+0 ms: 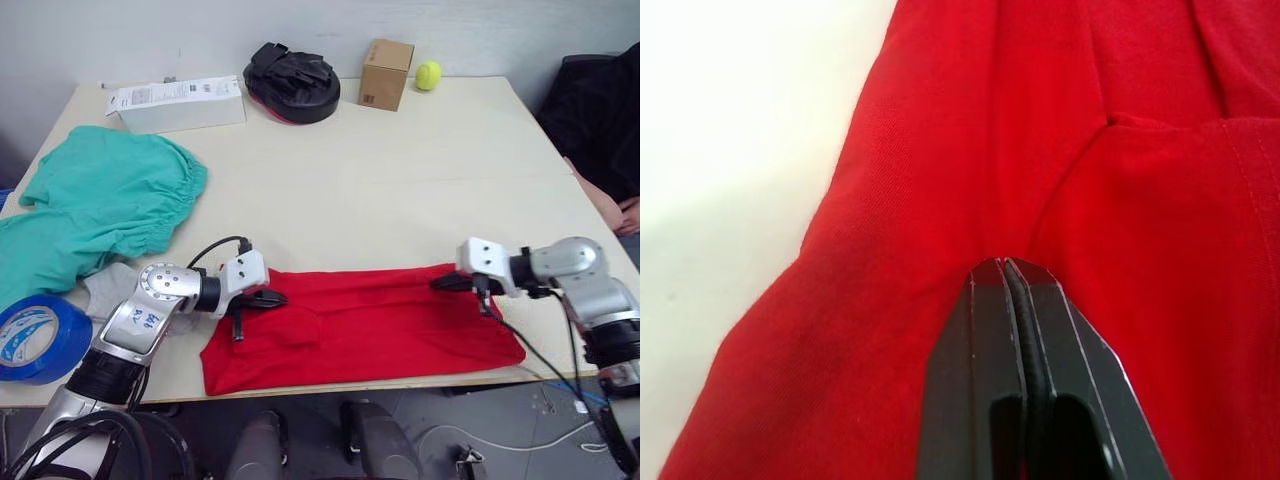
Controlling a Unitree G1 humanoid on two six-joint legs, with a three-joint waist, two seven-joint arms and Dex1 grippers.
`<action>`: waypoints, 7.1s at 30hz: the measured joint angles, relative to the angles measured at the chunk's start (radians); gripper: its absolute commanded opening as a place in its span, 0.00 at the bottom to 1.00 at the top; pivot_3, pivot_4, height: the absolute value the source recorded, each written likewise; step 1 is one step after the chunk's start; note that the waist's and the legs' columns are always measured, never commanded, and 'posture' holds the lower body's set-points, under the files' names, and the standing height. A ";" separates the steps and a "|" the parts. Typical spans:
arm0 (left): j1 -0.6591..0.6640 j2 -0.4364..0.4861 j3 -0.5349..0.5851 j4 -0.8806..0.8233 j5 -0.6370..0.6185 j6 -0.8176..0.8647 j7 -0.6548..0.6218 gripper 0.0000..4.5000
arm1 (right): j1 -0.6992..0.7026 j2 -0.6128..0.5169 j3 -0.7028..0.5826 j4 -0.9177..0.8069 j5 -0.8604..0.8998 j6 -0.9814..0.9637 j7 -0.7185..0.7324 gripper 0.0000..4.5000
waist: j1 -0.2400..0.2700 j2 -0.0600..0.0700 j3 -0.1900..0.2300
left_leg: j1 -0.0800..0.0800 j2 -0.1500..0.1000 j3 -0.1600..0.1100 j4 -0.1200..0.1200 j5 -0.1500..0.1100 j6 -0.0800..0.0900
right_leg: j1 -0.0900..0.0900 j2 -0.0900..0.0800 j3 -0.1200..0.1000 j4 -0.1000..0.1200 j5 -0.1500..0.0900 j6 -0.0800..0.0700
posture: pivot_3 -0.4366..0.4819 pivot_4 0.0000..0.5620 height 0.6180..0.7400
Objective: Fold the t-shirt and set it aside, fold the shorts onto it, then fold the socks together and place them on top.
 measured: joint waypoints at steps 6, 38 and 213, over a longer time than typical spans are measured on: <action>0.012 0.000 0.017 -0.004 0.000 0.002 0.002 0.01 | -0.016 -0.034 -0.023 0.098 -0.007 -0.037 0.021 0.00 | -0.005 0.000 0.000 | 0.000 0.000 0.000 0.000 0.000 0.000 | 0.000 -0.001 0.000 -0.001 -0.001 -0.002 | 0.48 0.27 1.00; 0.010 -0.034 0.030 -0.019 -0.003 0.038 0.022 0.01 | -0.077 0.013 -0.053 0.164 -0.040 0.033 -0.102 0.00 | 0.009 0.002 0.000 | -0.011 -0.002 -0.001 -0.001 -0.003 0.000 | 0.000 -0.012 -0.015 -0.009 0.000 0.000 | 0.48 0.27 1.00; -0.461 -0.009 -0.083 0.627 0.063 0.170 -0.433 0.58 | -0.100 -0.134 0.080 0.244 -0.827 -0.888 -0.982 1.00 | -0.030 -0.001 -0.002 | -0.014 -0.001 0.011 0.007 0.010 -0.001 | -0.012 -0.004 -0.013 0.003 0.004 0.006 | 0.48 0.27 1.00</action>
